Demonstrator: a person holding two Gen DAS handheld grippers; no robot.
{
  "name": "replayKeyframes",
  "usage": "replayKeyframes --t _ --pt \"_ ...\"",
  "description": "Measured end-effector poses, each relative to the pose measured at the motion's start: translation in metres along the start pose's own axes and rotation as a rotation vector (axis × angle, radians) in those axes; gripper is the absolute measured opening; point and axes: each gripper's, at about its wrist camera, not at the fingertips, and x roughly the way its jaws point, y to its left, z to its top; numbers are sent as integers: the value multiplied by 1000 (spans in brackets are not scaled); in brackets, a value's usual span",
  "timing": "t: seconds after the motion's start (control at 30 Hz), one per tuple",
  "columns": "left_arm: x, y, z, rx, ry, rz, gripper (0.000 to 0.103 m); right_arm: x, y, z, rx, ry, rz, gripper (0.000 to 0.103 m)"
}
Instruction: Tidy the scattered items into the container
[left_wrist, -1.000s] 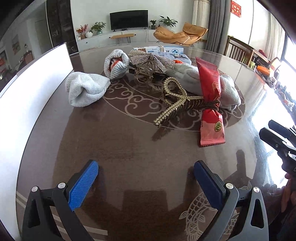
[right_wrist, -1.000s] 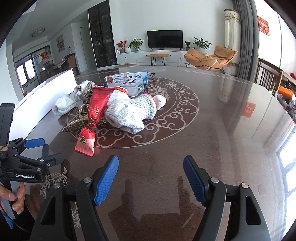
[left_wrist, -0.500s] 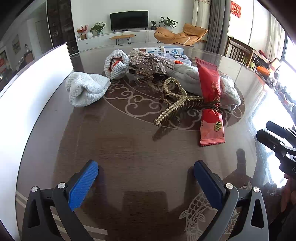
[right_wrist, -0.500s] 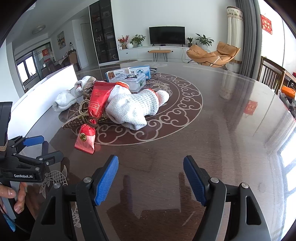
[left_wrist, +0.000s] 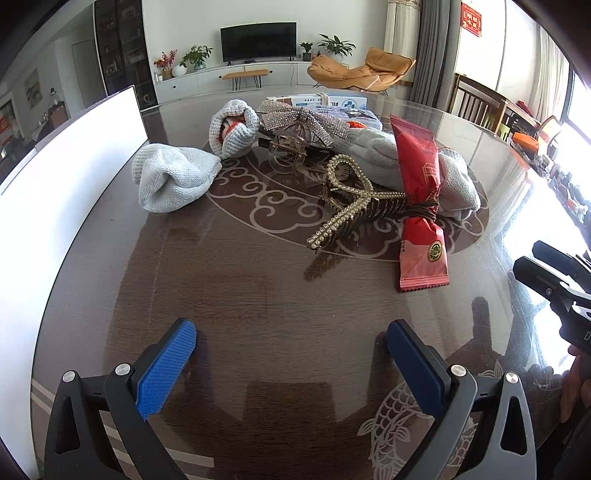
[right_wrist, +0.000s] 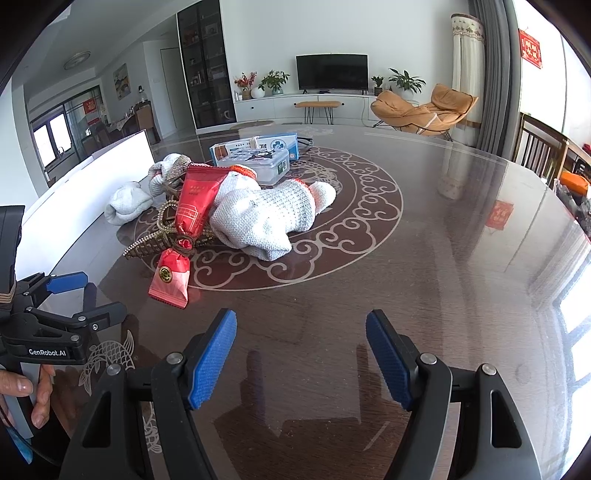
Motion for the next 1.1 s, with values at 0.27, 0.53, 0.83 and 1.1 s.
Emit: replayKeyframes --t 0.27,0.53,0.83,1.1 --pt "1 0 0 1 -1 -1 103 0 0 0 0 0 -1 74" --pt "1 0 -1 2 -1 -1 103 0 0 0 0 -1 0 74" --pt "2 0 -1 2 -2 -2 103 0 0 0 0 -1 0 74" --pt "3 1 -1 3 -2 -2 103 0 0 0 0 -2 0 74"
